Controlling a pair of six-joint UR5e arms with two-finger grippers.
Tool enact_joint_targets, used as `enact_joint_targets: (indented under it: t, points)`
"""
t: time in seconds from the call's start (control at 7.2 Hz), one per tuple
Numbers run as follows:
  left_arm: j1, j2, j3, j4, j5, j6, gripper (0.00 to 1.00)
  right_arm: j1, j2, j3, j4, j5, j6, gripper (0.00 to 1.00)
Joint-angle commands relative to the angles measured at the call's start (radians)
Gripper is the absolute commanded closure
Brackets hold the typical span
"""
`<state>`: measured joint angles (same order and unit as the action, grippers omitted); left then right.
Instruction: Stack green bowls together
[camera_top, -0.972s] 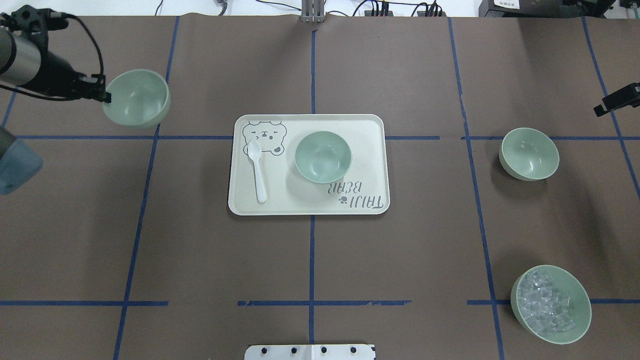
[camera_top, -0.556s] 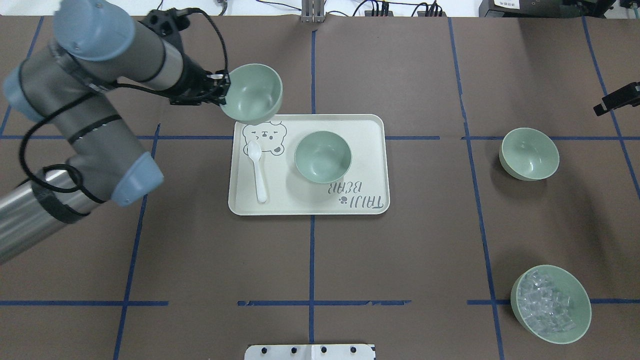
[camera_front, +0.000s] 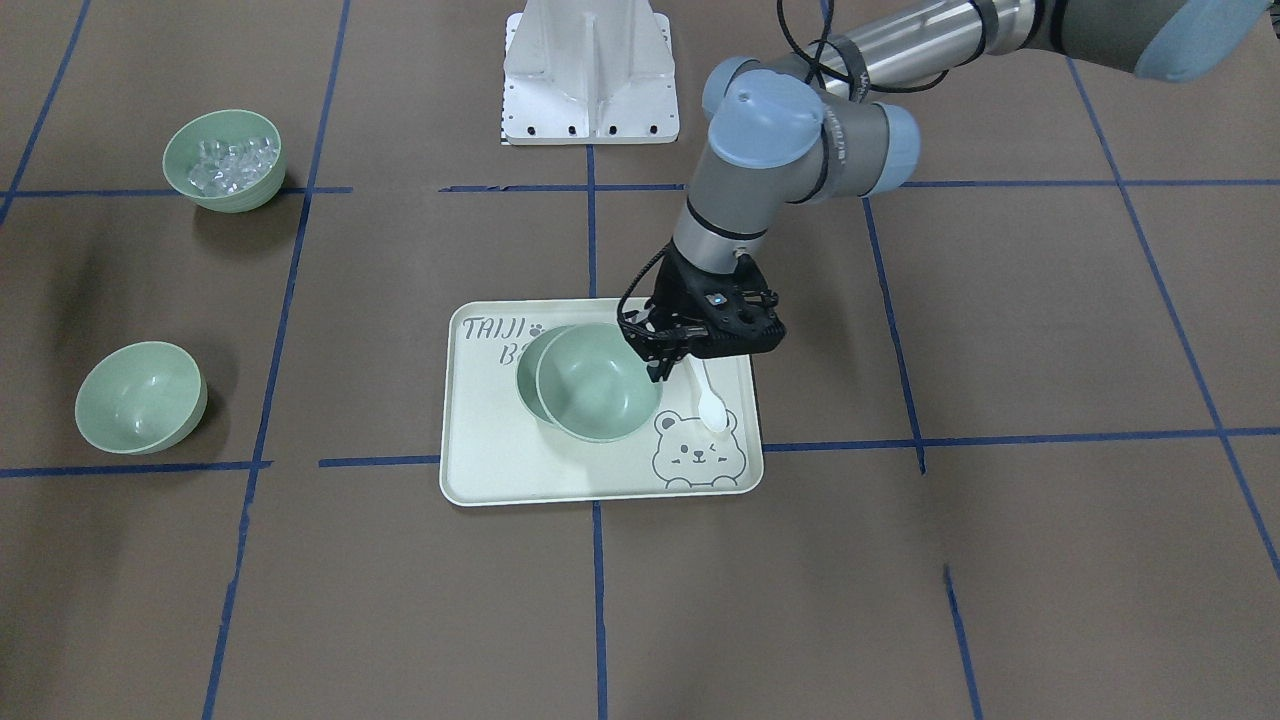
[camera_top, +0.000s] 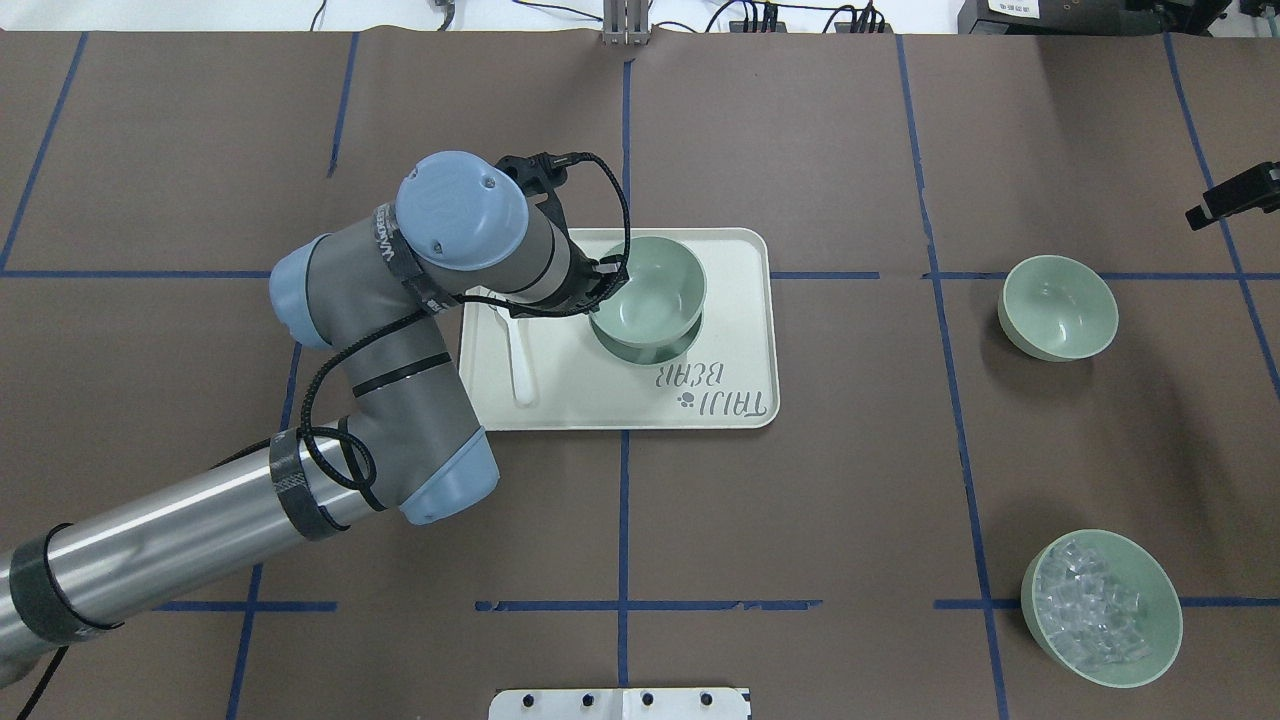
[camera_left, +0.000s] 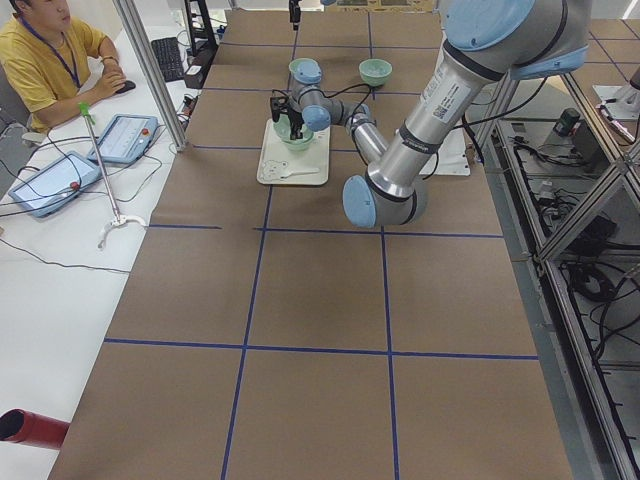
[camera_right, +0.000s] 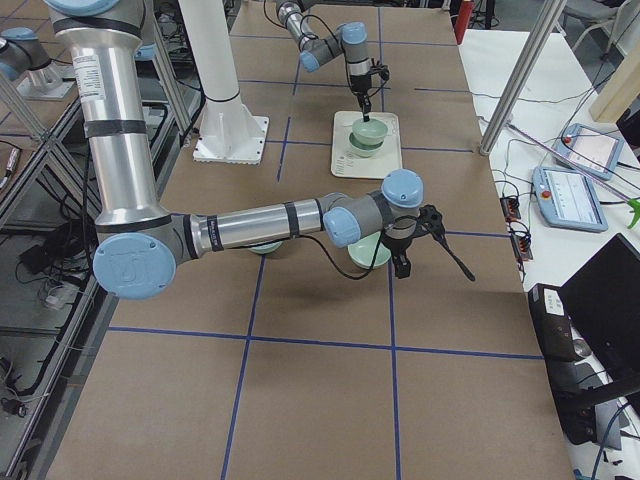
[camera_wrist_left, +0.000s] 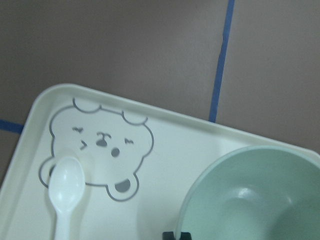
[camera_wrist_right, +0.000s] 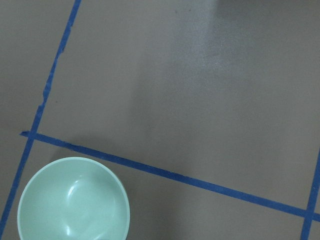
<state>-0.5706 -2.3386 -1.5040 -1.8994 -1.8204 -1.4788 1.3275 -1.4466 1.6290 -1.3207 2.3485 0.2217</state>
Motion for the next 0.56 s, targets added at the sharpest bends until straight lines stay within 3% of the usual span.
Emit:
enact_joint_targets:
  t: [0.0,0.42]
  points:
    - [0.02,0.005,0.004,0.008,0.003,0.0,1.0,0.001,0.0,0.0,0.0,0.0,0.001,0.0]
    - [0.018,0.004,-0.004,0.068,0.007,0.011,1.0,-0.001,0.0,0.0,0.0,0.0,0.001,0.0]
